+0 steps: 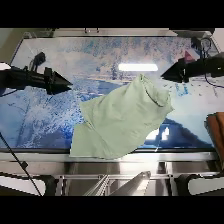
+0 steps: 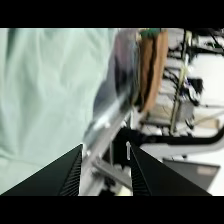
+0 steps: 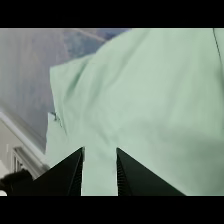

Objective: Fold the shirts.

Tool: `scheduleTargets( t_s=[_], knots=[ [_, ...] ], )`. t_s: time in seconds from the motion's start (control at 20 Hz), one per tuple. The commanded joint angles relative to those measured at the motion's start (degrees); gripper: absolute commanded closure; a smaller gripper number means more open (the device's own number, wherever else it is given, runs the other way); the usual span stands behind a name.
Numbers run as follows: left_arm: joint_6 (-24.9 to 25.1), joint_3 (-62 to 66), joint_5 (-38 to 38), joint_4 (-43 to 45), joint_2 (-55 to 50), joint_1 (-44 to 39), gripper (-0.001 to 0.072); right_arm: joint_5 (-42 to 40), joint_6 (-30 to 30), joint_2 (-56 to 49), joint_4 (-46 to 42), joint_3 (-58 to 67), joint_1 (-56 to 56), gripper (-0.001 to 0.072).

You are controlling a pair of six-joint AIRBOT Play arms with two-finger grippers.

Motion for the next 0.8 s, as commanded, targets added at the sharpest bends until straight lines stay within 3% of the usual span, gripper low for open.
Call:
scheduleTargets(
  t_s=[0.0, 0.05, 0.1, 0.15, 0.4, 0.6, 0.75],
  knots=[
    [2.29, -6.95, -3.10, 4.92, 2.71, -2.25, 0.0395, 6.36, -2.19, 2.86, -5.84, -8.55, -4.87, 0.0454],
    [2.29, -10.78, -1.29, 10.60, 5.57, -3.26, 0.0395, 5.62, -3.15, 4.44, -7.82, -13.16, -6.56, 0.0448],
    [2.27, -14.53, 1.44, 15.80, 8.24, -4.24, 0.0394, 3.80, -3.08, 5.70, -9.66, -17.70, -8.44, 0.0267],
    [2.16, -18.84, 5.60, 20.17, 11.21, -5.22, 0.0376, 1.25, -2.43, 6.54, -10.56, -21.94, -10.27, 0.0035],
    [-1.92, -33.94, 10.54, 28.33, 19.39, -6.40, 0.0376, -8.22, -4.37, 6.91, -10.60, -38.25, -13.92, 0.0010],
    [-2.34, -38.62, 20.39, 35.08, 20.06, -5.38, 0.0376, -12.50, -6.36, 6.40, -9.55, -40.52, -13.05, 0.0010],
    [-3.15, -38.58, 23.76, 36.89, 16.11, -2.75, 0.0376, -14.71, -6.32, 6.16, -9.51, -40.52, -12.96, 0.0010]
  ],
)
